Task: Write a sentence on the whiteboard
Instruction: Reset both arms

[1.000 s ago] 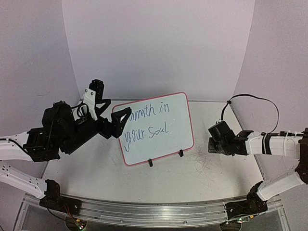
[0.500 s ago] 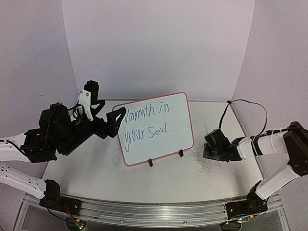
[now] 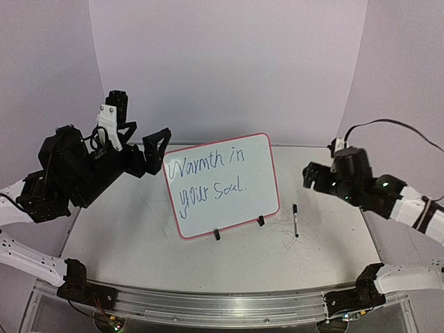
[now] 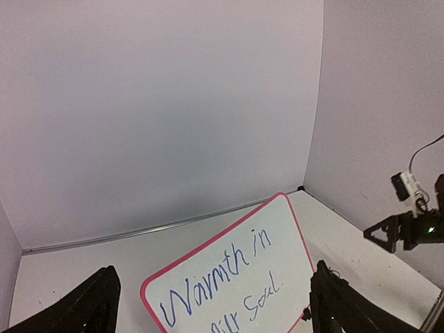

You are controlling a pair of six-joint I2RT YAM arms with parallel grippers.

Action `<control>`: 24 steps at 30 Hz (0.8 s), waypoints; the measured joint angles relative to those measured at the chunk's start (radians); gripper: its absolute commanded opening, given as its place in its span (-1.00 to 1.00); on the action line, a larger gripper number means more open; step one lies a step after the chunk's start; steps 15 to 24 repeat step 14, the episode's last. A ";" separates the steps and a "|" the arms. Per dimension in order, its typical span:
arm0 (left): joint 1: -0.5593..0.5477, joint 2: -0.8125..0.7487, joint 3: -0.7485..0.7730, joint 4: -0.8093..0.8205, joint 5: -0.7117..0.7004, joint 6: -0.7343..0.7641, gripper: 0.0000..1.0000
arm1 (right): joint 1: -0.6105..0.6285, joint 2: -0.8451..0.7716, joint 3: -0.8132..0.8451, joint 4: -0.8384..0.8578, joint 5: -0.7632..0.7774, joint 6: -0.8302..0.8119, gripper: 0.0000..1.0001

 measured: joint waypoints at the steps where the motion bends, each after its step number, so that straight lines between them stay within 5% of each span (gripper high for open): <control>1: 0.000 0.000 0.022 -0.005 -0.009 0.010 0.94 | 0.000 -0.043 0.062 -0.023 0.014 -0.032 0.97; 11: 0.000 -0.046 0.194 -0.001 -0.064 0.113 0.95 | 0.001 -0.273 0.611 -0.065 0.152 -0.281 0.97; 24: 0.001 -0.055 0.217 0.005 -0.075 0.133 0.96 | 0.001 -0.288 0.642 -0.043 0.198 -0.311 0.97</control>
